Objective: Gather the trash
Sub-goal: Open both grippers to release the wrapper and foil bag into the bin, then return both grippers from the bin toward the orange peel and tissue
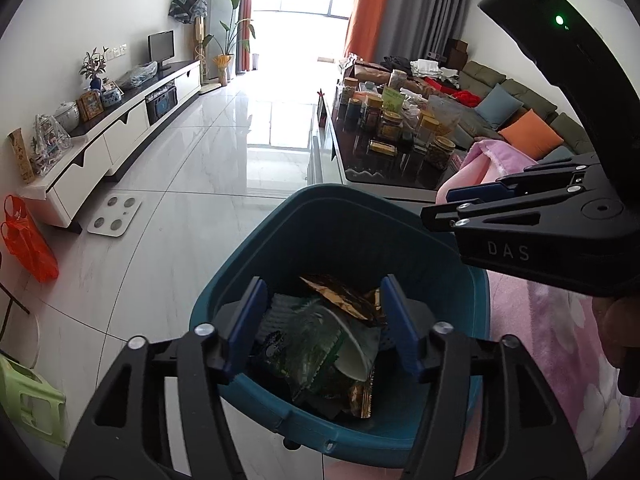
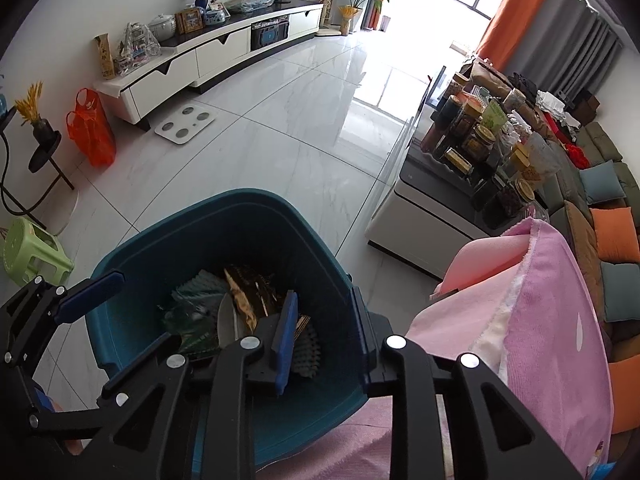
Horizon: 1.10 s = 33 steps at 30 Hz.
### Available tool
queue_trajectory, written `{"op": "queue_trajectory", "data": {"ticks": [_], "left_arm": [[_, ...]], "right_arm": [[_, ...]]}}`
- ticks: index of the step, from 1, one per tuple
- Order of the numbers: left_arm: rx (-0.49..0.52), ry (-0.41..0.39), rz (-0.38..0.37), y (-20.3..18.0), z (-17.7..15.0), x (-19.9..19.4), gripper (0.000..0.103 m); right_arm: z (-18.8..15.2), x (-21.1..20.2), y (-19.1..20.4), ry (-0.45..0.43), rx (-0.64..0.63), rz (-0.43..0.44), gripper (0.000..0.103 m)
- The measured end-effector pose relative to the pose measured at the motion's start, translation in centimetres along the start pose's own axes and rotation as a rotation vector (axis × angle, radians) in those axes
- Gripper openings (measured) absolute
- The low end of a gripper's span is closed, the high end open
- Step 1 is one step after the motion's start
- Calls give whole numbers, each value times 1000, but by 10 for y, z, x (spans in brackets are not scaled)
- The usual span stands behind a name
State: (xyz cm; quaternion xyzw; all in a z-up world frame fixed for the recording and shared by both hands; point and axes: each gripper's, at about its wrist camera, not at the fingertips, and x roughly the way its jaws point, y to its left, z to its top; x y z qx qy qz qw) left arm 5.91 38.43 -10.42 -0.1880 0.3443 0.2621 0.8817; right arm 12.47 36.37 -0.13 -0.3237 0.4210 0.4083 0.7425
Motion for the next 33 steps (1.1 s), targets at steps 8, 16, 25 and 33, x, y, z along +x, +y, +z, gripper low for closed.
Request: {"op": "queue_trajectory", "data": {"ticks": [8, 16, 25, 33], "left_arm": [[18, -66, 41, 1, 3, -25, 97], [7, -109, 93, 16, 8, -63, 97], [9, -173, 81, 10, 17, -106, 97], [46, -212, 23, -27, 22, -136, 97]], "right_arm": [[-5, -26, -17, -79, 66, 36, 45], [-14, -63, -26, -193, 122, 69, 76], [-36, -100, -40, -299, 191, 53, 96], [-64, -124, -61, -343, 254, 21, 96]]}}
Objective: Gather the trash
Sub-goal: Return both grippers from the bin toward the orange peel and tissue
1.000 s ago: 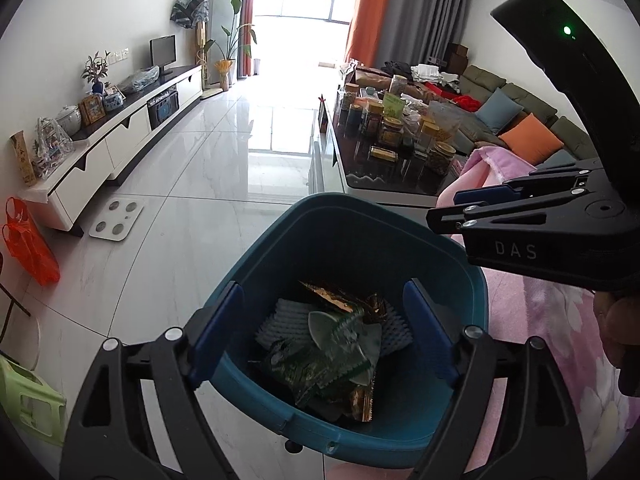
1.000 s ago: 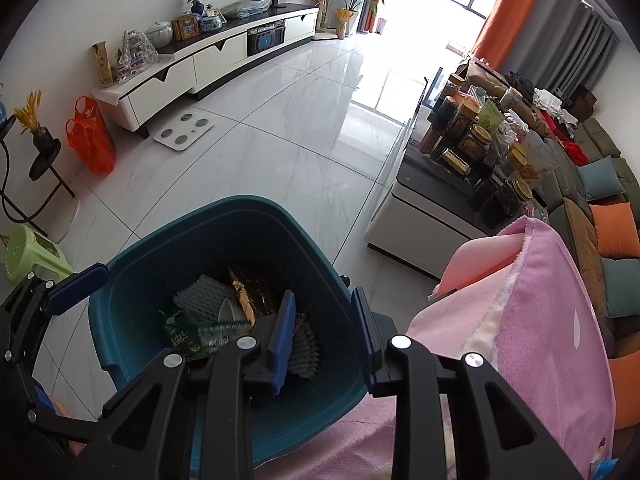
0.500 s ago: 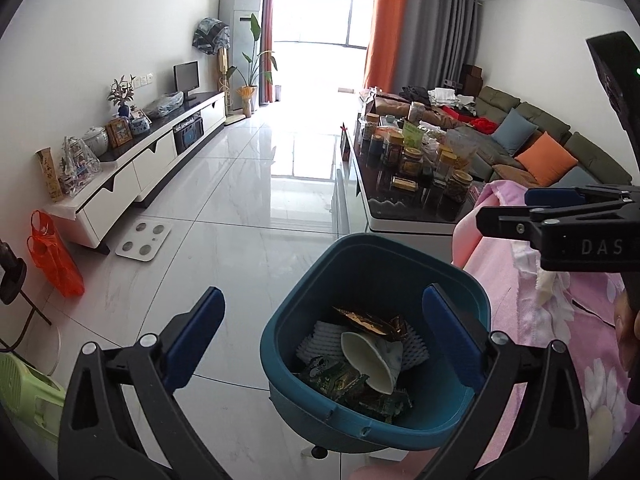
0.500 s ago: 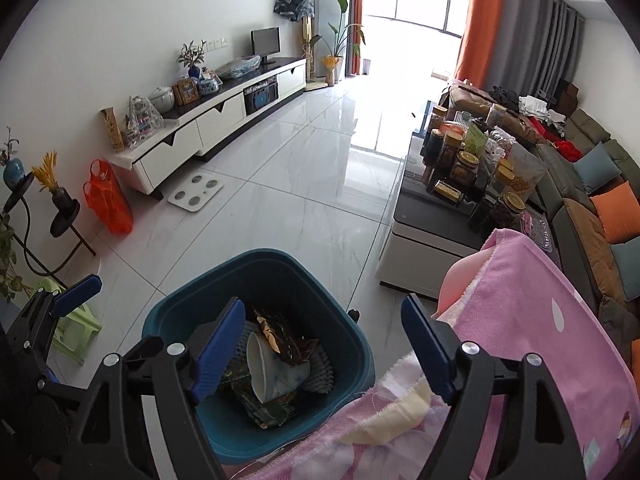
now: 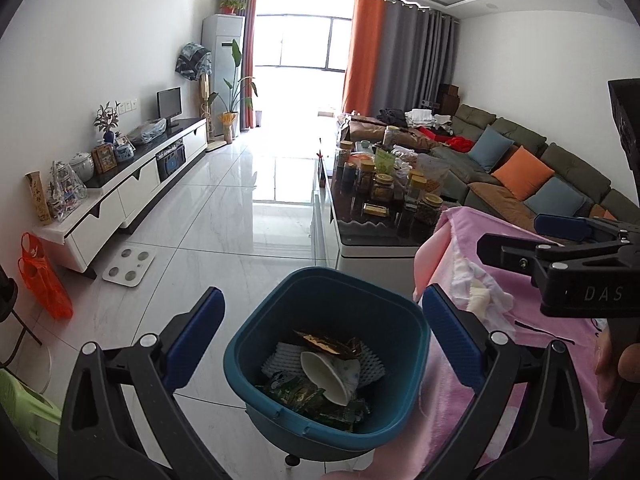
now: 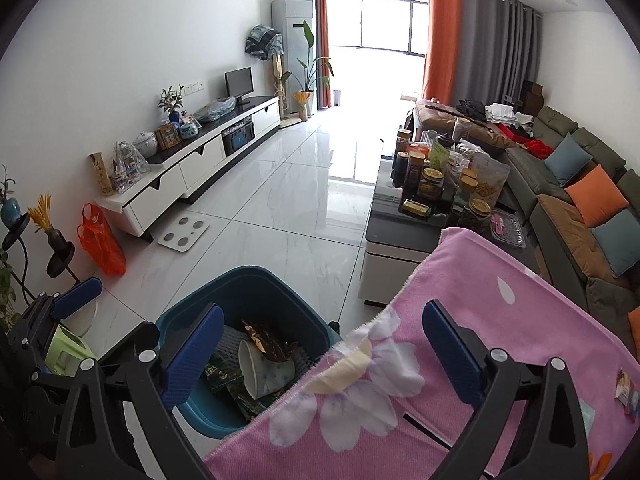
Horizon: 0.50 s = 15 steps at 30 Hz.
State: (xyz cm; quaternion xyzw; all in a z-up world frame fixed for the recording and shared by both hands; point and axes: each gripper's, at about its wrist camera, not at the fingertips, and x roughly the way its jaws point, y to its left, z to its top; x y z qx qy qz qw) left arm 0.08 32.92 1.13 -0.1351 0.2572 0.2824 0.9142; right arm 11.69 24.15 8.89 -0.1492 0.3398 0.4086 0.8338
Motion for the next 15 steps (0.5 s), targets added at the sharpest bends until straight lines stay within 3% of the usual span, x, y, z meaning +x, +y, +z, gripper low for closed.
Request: {"op": "queue_trajectory", "data": {"ticks": [15], "left_arm": [[101, -19, -139, -100, -1, -32, 97]], "right_arm": [[-51, -58, -70, -60, 135, -96, 96]]}}
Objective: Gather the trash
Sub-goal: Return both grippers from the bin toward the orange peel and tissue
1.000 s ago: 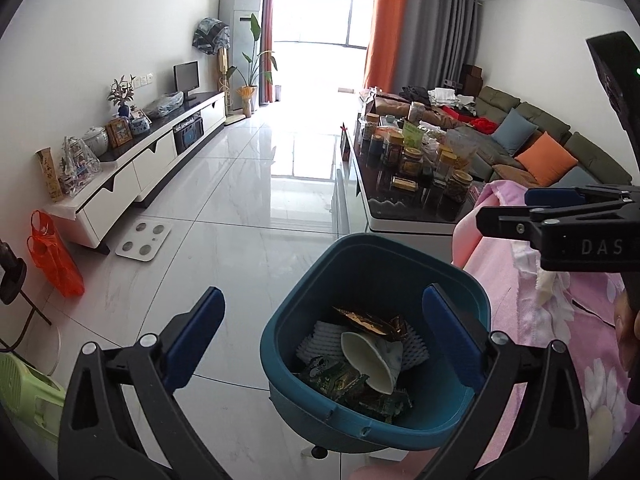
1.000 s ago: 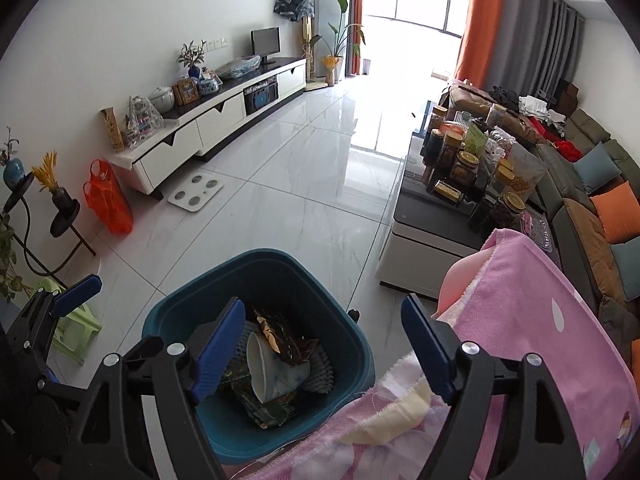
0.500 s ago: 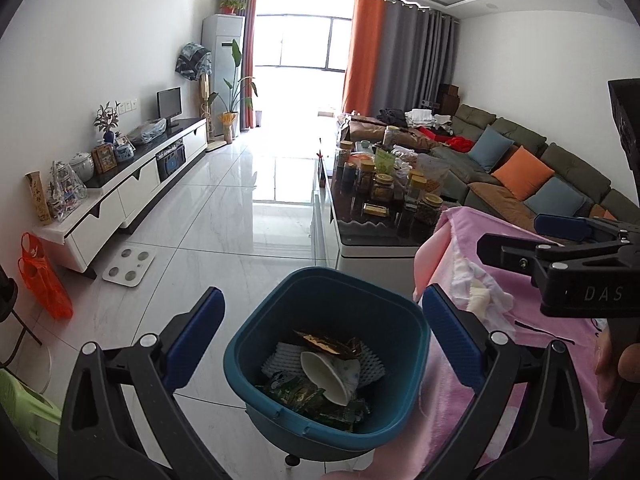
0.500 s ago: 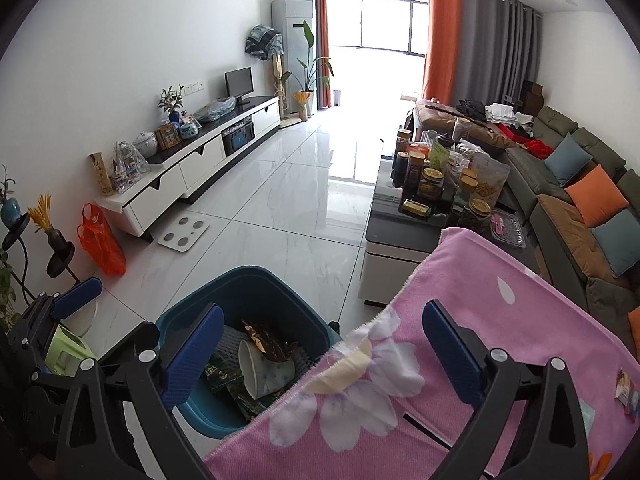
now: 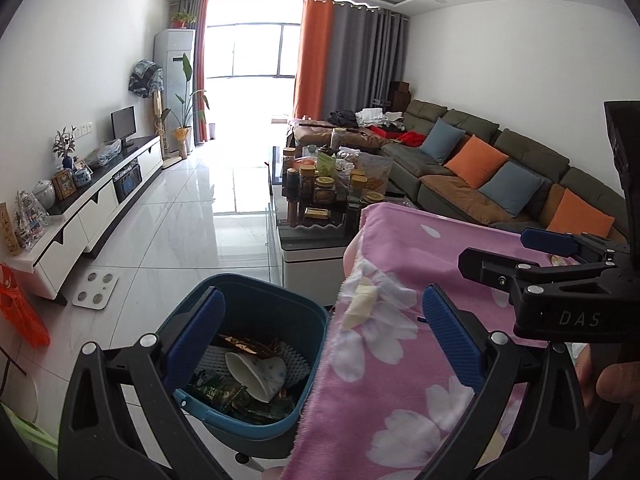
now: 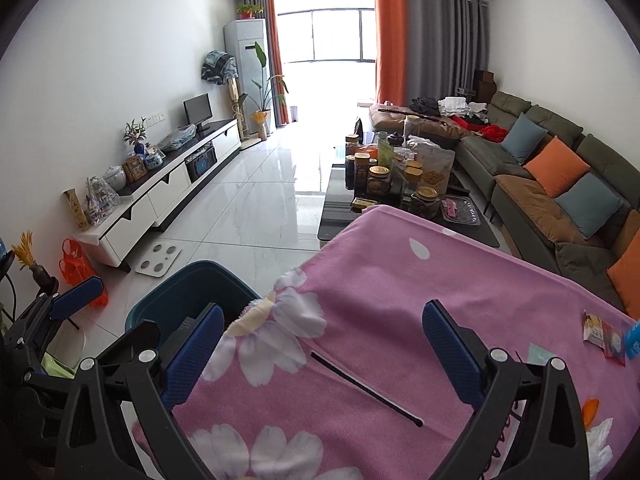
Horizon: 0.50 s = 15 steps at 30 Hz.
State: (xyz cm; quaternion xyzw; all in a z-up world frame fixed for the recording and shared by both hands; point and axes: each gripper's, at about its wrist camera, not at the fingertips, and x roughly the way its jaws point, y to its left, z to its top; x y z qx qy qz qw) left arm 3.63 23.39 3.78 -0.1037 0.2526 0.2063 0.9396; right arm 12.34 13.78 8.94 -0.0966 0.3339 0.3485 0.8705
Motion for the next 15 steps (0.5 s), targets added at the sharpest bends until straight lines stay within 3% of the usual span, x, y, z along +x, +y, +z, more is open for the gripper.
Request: {"op": "queue_trajectory", "data": {"ticks": [7, 15], "left_arm": [[32, 2, -29, -27, 0, -4, 97], [39, 5, -45, -31, 1, -4, 97]], "right_arm": [[-16, -25, -33, -36, 60, -51, 96], [-34, -48, -68, -59, 116, -119, 96]]}}
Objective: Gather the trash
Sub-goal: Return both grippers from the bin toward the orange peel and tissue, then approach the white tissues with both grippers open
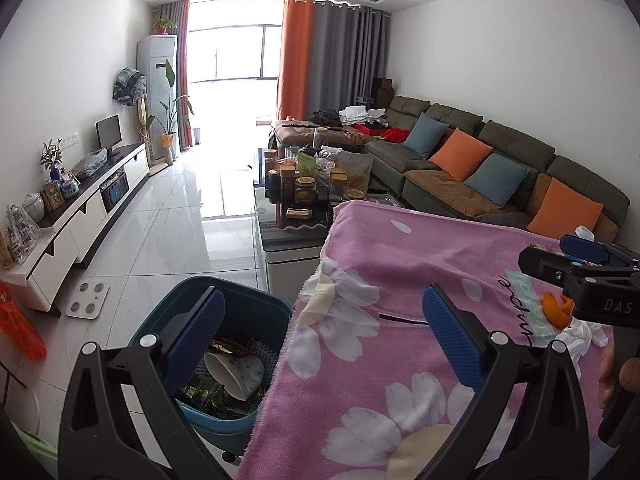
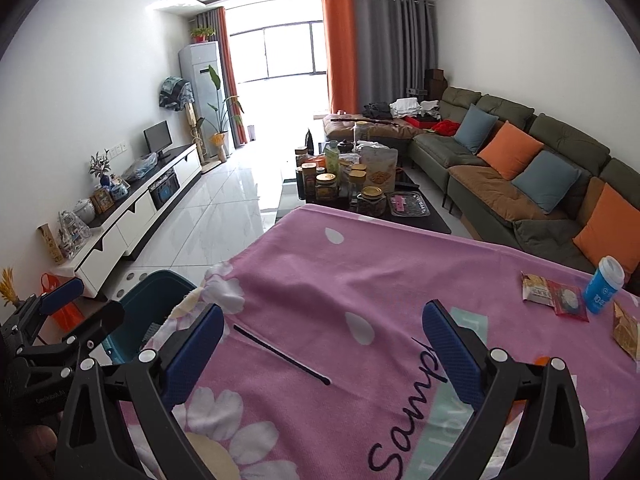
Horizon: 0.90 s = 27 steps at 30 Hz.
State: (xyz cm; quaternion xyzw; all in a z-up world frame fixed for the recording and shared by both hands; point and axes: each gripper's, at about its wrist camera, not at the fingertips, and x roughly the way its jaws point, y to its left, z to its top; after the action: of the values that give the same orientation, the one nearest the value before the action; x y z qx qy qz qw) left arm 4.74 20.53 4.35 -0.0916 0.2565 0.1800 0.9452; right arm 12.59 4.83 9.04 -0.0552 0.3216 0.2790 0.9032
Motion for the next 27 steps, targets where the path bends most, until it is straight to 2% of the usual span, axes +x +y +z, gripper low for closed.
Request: {"op": "queue_trajectory", "data": {"ticks": [13, 27], "left_arm": [[29, 4, -52, -19, 4, 2, 97], [91, 18, -159, -68, -2, 3, 97]], "right_arm": [[-29, -22, -54, 4, 85, -94, 96], [-59, -57, -99, -2, 172, -195, 96]]}}
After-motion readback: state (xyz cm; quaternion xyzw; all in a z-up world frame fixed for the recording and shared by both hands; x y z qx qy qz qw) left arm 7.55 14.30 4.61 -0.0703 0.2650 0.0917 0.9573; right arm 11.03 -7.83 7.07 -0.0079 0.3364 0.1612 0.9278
